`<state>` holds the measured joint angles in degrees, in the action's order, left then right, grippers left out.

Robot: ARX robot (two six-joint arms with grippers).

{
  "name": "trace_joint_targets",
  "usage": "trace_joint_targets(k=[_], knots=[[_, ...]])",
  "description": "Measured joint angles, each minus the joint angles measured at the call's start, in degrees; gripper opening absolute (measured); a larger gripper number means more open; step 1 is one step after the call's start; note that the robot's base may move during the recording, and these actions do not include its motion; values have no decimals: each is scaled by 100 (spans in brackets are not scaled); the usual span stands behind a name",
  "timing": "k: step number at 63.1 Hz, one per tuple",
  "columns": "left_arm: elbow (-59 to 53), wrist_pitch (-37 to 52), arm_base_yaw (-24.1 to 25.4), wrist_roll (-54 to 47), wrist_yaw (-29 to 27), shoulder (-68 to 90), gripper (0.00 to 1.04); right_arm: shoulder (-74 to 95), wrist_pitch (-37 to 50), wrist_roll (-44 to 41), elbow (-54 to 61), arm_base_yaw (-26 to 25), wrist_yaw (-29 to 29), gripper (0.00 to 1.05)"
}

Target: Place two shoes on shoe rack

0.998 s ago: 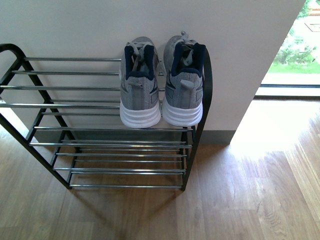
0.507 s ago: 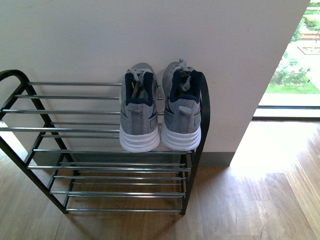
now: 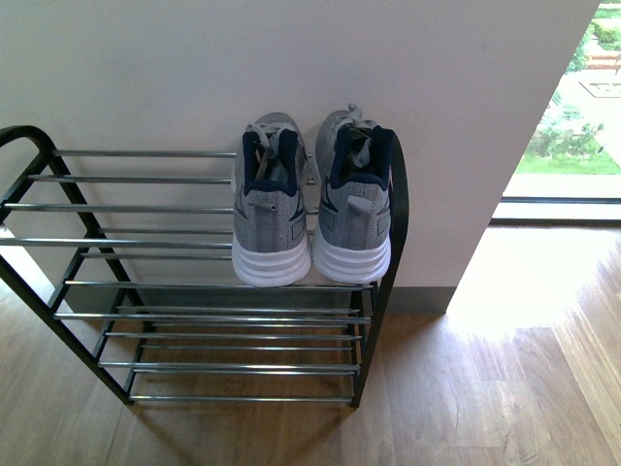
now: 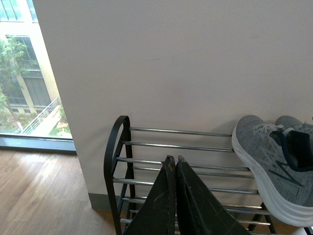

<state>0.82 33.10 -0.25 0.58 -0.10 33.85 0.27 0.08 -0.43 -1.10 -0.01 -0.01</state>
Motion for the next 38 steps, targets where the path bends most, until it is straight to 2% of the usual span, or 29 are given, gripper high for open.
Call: trace_joint_targets(k=[19, 38], knots=[[0, -1143, 0, 0, 0, -1213, 1, 0, 0, 0, 0, 0, 0, 96], [-2, -1757, 0, 0, 0, -1836, 1, 0, 0, 0, 0, 0, 0, 96]])
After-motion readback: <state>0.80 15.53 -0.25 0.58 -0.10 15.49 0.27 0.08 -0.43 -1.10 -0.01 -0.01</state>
